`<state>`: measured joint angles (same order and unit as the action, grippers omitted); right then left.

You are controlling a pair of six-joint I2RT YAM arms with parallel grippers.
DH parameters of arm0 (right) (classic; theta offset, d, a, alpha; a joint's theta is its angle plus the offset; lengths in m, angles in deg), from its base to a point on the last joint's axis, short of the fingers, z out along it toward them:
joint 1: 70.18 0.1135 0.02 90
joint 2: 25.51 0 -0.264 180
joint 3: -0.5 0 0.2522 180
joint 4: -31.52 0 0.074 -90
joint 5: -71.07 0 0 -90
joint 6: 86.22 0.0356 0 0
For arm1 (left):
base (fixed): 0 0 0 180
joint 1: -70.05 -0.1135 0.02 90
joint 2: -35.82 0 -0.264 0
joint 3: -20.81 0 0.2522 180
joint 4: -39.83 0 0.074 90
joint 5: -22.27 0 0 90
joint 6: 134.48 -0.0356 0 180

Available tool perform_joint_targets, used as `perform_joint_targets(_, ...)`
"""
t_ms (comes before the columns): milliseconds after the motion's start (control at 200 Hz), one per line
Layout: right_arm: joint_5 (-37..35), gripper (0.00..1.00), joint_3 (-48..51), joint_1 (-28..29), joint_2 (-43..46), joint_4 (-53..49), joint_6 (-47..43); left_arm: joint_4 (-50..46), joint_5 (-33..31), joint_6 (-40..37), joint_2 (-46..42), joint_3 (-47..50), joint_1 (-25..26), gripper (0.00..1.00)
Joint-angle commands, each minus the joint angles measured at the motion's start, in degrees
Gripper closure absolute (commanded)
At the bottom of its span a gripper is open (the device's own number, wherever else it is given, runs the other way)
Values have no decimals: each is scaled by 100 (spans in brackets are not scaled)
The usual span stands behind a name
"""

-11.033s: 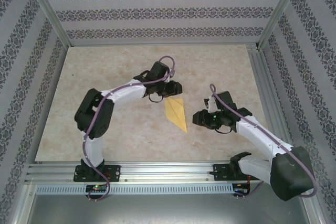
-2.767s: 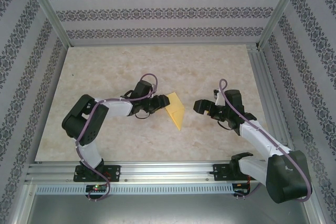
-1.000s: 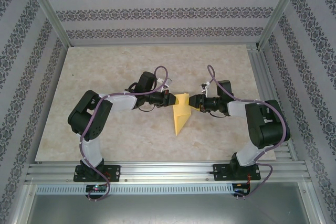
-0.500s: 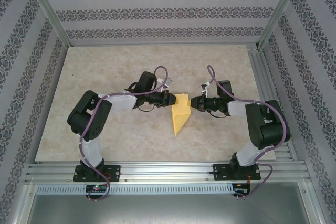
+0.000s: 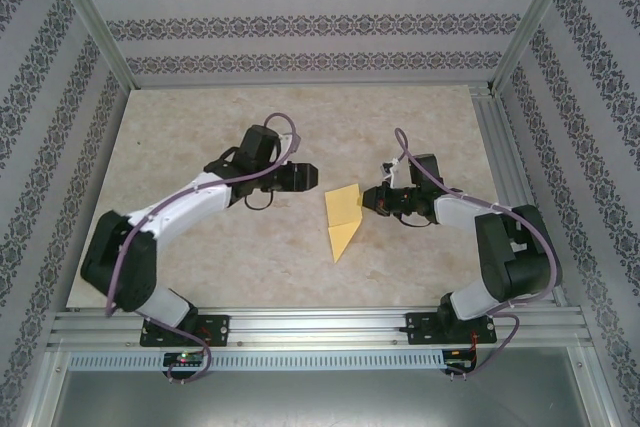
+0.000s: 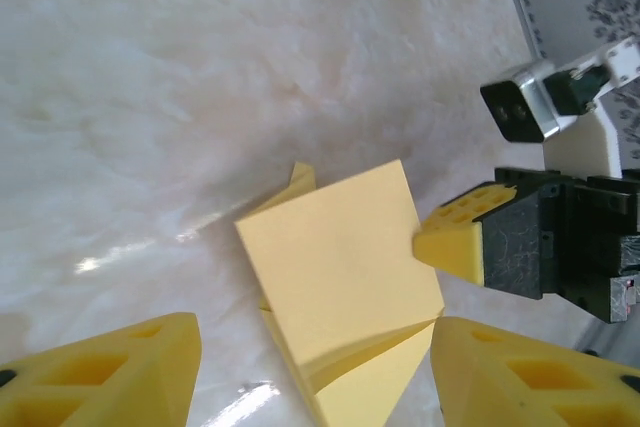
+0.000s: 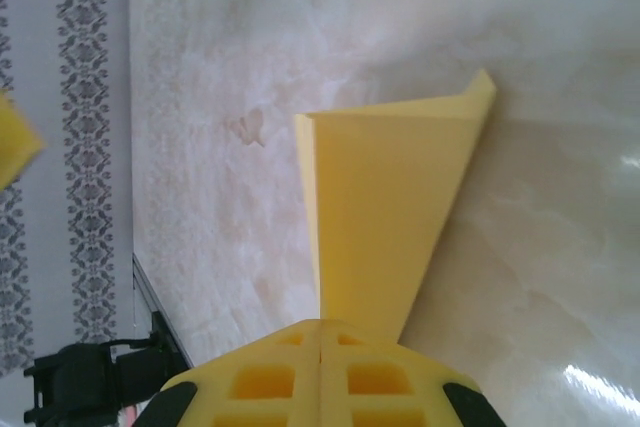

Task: Fold a paper plane with a square sheet of paper (fold left side to right side)
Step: Fold the wing for the fifth time at the center of the table.

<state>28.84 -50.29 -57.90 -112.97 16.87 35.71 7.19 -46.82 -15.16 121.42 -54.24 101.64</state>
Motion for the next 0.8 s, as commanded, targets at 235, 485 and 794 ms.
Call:
perform_joint_targets(235,-1124,100,54,177,648,-639,1250,-732,-1070,-60,-908,586,1562,38)
perform_joint_targets(485,-1226,100,30,182,378,-467,1509,-404,-1754,304,301,163,2671,37)
perform_joint_targets(794,-1222,100,-13,212,201,-465,1484,-706,-2304,205,1646,-735,2967,36)
